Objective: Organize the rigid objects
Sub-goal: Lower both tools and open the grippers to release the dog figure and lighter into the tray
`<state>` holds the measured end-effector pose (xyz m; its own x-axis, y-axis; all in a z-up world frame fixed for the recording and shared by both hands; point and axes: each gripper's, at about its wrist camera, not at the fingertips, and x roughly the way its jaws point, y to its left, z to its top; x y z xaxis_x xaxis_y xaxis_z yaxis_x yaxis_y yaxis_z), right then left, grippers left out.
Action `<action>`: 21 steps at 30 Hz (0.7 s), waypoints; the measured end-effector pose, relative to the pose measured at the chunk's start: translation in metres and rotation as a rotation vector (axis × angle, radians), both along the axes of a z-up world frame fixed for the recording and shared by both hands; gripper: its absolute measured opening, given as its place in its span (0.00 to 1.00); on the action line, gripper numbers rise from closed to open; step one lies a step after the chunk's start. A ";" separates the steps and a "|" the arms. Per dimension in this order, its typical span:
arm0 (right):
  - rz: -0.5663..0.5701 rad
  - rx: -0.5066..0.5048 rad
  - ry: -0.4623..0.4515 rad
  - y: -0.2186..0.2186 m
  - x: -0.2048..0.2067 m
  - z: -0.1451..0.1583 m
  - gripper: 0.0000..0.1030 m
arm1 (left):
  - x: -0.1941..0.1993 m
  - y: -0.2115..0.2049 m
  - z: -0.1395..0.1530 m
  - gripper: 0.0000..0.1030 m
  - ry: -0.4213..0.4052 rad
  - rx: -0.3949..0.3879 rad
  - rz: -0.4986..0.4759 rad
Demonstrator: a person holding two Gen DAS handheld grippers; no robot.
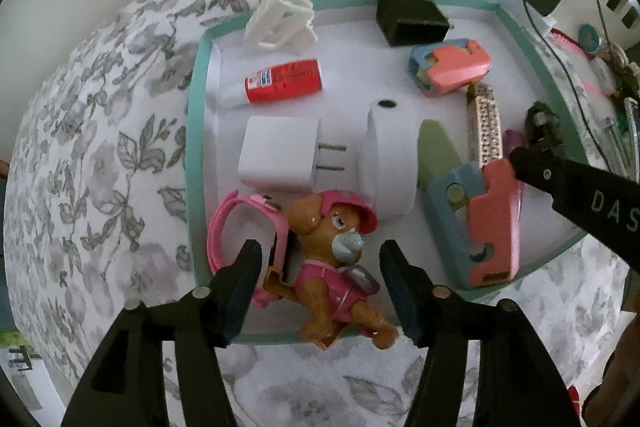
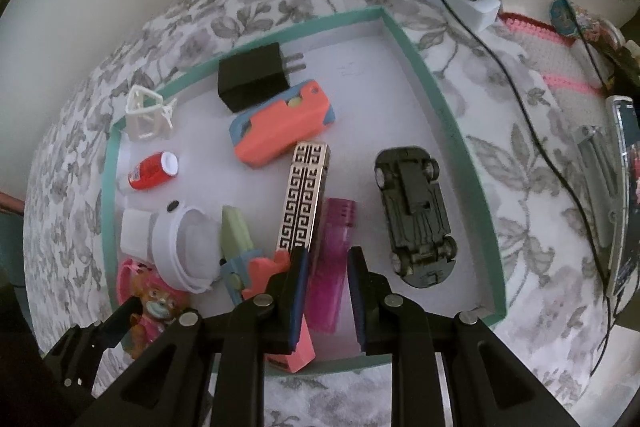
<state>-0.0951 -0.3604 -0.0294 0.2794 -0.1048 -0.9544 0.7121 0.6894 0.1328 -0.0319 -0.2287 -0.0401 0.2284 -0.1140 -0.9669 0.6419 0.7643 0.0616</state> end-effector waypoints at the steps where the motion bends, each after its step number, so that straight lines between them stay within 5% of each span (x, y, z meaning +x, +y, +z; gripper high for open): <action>1: -0.003 -0.006 -0.011 0.000 -0.001 0.003 0.21 | 0.000 0.001 0.003 0.61 -0.008 -0.004 -0.002; 10: 0.006 -0.089 -0.072 0.006 0.000 0.033 0.21 | 0.012 0.020 0.041 0.62 -0.044 -0.113 0.060; 12: 0.019 -0.106 -0.079 0.010 0.001 0.038 0.21 | 0.017 0.026 0.046 0.75 -0.048 -0.131 0.091; 15: 0.046 -0.133 -0.079 0.017 0.005 0.042 0.21 | 0.034 0.042 0.046 0.81 -0.036 -0.160 0.172; 21: 0.104 -0.160 -0.046 0.033 0.018 0.035 0.38 | 0.058 0.071 0.035 0.87 -0.028 -0.154 0.304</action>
